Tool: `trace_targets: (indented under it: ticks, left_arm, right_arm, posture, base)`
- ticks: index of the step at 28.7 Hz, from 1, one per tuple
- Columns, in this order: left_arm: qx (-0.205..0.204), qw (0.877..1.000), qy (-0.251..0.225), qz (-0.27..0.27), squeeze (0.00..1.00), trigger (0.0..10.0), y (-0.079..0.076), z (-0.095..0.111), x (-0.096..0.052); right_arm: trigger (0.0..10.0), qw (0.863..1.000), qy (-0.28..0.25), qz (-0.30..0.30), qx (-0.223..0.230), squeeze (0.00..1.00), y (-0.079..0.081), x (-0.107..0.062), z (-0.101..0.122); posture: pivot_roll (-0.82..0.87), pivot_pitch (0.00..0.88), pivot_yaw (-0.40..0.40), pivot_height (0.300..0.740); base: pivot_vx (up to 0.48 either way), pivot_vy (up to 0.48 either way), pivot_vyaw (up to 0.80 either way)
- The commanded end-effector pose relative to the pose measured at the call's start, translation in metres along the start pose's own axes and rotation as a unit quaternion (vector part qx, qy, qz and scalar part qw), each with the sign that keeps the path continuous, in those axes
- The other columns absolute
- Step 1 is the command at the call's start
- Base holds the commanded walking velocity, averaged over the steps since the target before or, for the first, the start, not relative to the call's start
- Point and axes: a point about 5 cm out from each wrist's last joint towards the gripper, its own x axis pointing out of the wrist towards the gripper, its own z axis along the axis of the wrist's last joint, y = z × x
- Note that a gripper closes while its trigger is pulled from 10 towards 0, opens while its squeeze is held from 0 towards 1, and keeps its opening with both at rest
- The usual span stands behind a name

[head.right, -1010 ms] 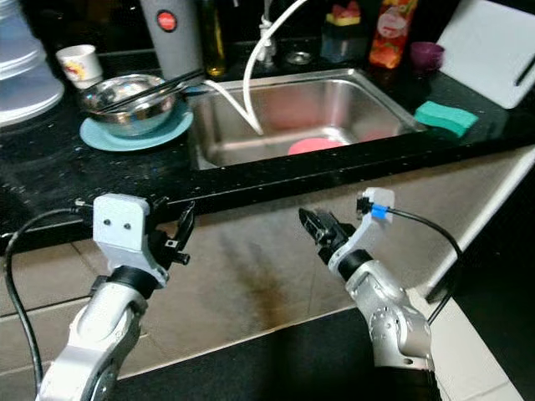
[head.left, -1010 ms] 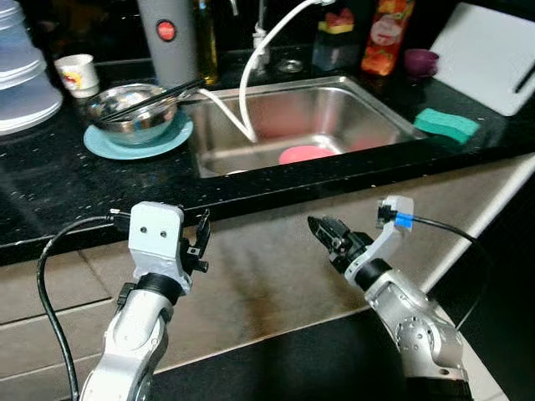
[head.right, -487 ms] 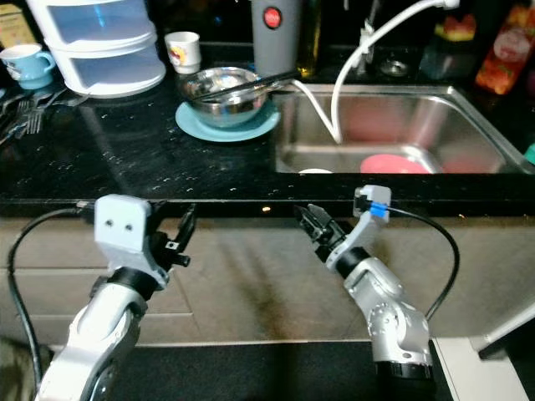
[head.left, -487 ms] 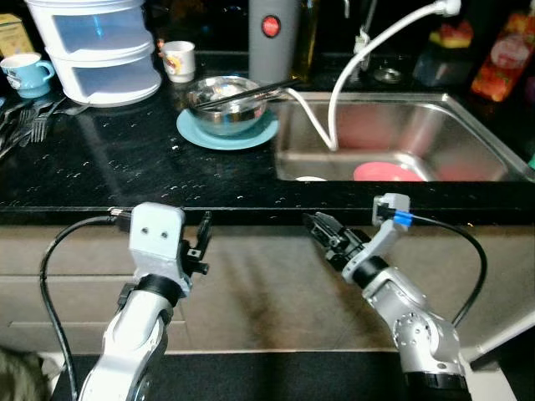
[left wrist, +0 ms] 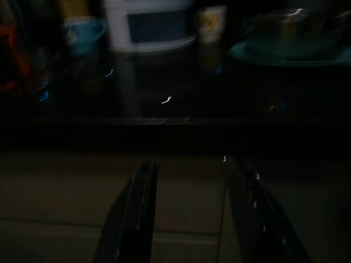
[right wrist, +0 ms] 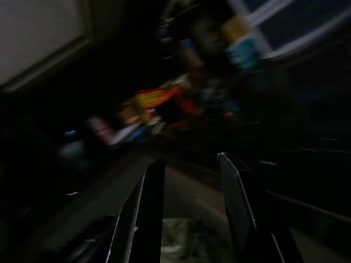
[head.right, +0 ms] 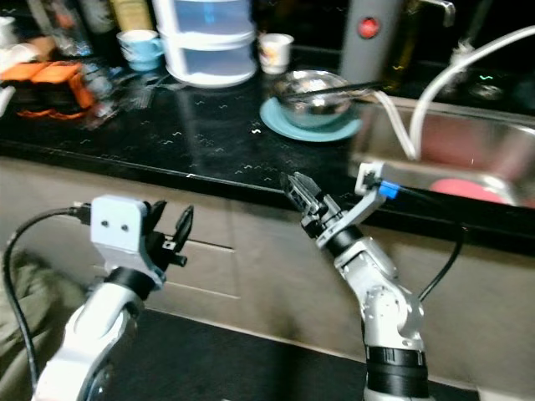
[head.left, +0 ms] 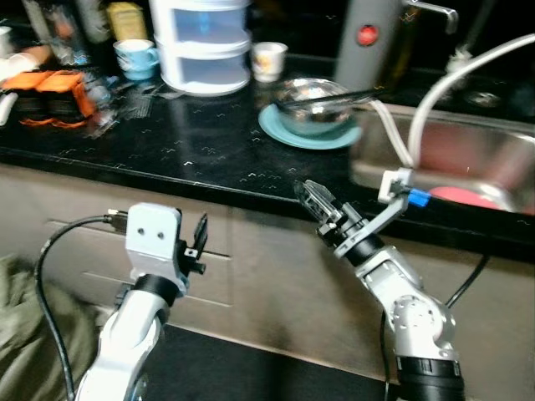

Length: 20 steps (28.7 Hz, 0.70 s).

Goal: Kitchen organization

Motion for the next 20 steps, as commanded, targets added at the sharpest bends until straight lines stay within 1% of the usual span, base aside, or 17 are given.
trace_targets:
  ticks: [1, 2, 4, 8, 9, 10, 11, 13, 15, 20]
  left_arm:
    - [-0.005, 1.000, 0.003, -0.003, 0.00, 10.0, -0.001, -0.001, -0.001]
    - [-0.005, 1.000, 0.003, -0.003, 0.00, 10.0, -0.001, -0.001, -0.001]
    - [-0.006, 1.000, 0.001, -0.005, 0.00, 10.0, -0.001, 0.000, 0.000]
    - [-0.006, 1.000, 0.000, -0.005, 0.00, 10.0, -0.001, 0.000, 0.000]
    - [-0.007, 1.000, -0.001, -0.006, 0.00, 10.0, 0.000, 0.001, 0.001]
    - [-0.007, 1.000, -0.001, -0.006, 0.00, 10.0, 0.000, 0.001, 0.001]
    - [-0.008, 1.000, -0.002, -0.007, 0.00, 10.0, 0.000, 0.001, 0.002]
    - [-0.008, 1.000, -0.002, -0.007, 0.00, 10.0, 0.000, 0.001, 0.002]
    - [-0.012, 1.000, -0.008, 0.000, 0.00, 10.0, 0.003, 0.004, 0.005]
    - [-0.013, 1.000, -0.015, 0.008, 0.00, 10.0, 0.006, 0.007, 0.009]
  right_arm:
    - [10.0, 0.998, -0.030, 0.049, 0.019, 0.00, 0.014, 0.007, 0.015]
    - [10.0, 0.998, -0.030, 0.049, 0.019, 0.00, 0.014, 0.007, 0.015]
    - [10.0, 0.996, -0.047, 0.065, 0.024, 0.00, 0.023, 0.015, 0.021]
    - [10.0, 0.997, -0.050, 0.063, 0.023, 0.00, 0.023, 0.016, 0.022]
    - [10.0, 0.997, -0.057, 0.050, 0.019, 0.00, 0.022, 0.020, 0.023]
    - [10.0, 0.997, -0.057, 0.050, 0.019, 0.00, 0.022, 0.020, 0.023]
    - [10.0, 0.997, -0.065, 0.038, 0.013, 1.00, 0.021, 0.024, 0.025]
    - [10.0, 0.997, -0.065, 0.038, 0.013, 1.00, 0.021, 0.024, 0.025]
    - [10.0, 0.997, -0.072, 0.020, -0.011, 1.00, 0.019, 0.031, 0.029]
    - [10.0, 0.997, -0.070, 0.009, -0.027, 1.00, 0.017, 0.035, 0.034]
  posture:
    - [0.15, 0.000, -0.031, 0.740]
    - [0.15, 0.000, -0.031, 0.740]
    - [0.16, 0.000, -0.030, 0.740]
    - [0.16, 0.000, -0.030, 0.740]
    - [0.16, 0.000, -0.026, 0.740]
    - [0.16, 0.000, -0.026, 0.740]
    - [0.16, 0.000, -0.026, 0.740]
    - [0.16, 0.000, -0.026, 0.740]
    - [0.16, 0.000, -0.026, 0.740]
    - [0.16, 0.000, -0.026, 0.740]
  base:
    - [0.000, 0.000, 0.77]
    - [0.000, 0.000, 0.77]
    - [0.000, 0.000, 0.77]
    - [0.000, 0.000, 0.77]
    - [0.000, 0.000, 0.00]
    - [0.000, 0.000, 0.00]
    - [0.000, 0.000, 0.00]
    - [0.000, 0.000, 0.00]
    - [0.000, 0.000, 0.00]
    - [0.000, 0.000, 0.00]
